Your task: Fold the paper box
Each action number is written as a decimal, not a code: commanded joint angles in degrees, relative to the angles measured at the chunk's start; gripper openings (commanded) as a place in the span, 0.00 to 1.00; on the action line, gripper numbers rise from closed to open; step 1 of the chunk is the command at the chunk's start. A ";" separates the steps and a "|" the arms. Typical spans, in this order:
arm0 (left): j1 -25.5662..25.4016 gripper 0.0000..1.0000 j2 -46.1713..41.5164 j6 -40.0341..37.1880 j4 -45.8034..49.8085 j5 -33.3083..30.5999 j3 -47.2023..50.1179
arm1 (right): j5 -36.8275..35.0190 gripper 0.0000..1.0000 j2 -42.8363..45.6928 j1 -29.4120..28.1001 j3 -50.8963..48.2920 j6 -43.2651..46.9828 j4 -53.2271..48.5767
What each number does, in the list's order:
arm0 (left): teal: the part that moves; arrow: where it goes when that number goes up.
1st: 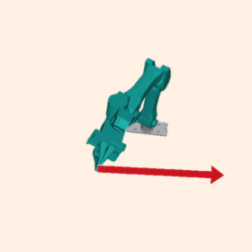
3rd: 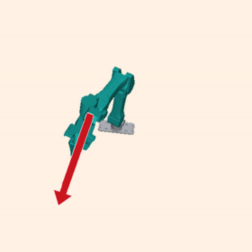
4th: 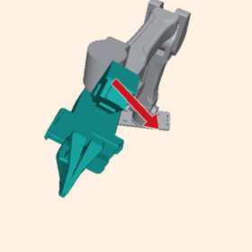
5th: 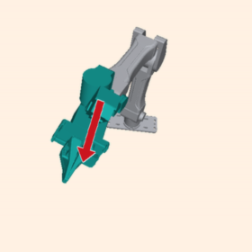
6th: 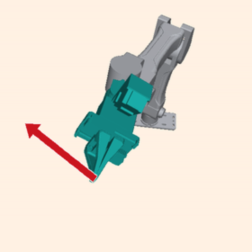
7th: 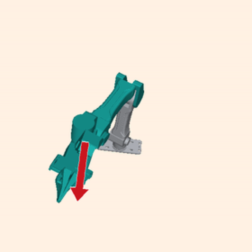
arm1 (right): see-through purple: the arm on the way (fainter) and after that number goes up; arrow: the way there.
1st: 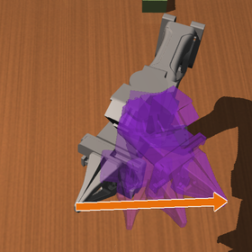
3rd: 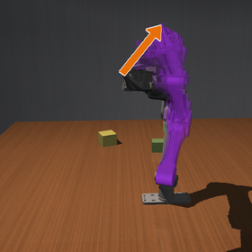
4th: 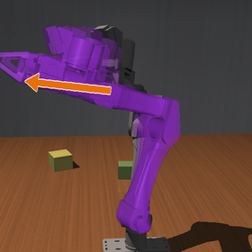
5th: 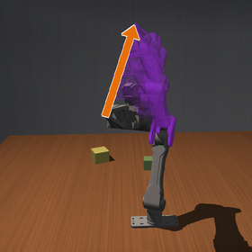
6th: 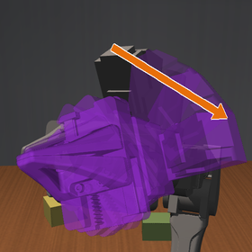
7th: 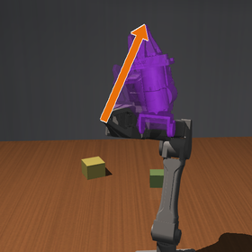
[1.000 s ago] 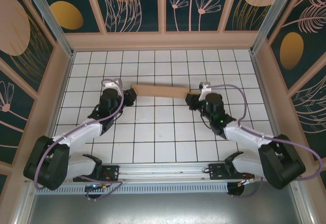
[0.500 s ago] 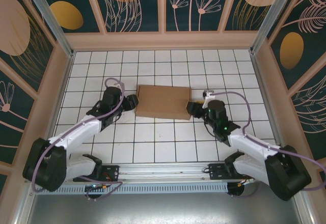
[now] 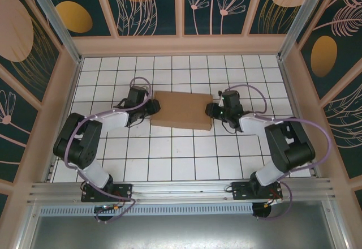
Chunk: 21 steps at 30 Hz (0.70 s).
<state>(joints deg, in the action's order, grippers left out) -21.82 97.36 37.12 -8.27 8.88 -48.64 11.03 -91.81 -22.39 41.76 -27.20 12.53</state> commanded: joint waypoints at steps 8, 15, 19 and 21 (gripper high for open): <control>3.73 0.34 10.20 -0.70 2.78 -0.44 -11.38 | 2.98 0.30 -15.87 3.92 18.28 2.99 -5.67; 4.64 0.57 4.76 -1.79 4.05 -5.03 -10.68 | 1.08 0.67 -11.57 3.98 19.56 5.15 -7.79; 7.27 0.99 -8.99 -5.43 -1.17 -10.51 -5.32 | -5.61 0.99 0.55 3.57 15.53 5.67 -5.23; 8.61 0.99 -15.94 -9.09 -9.29 -9.36 -0.09 | -12.69 0.99 8.10 3.06 11.56 6.25 -2.04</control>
<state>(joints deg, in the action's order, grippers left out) -15.00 90.65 33.26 -8.08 2.28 -52.64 7.44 -93.97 -18.65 56.05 -22.44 6.07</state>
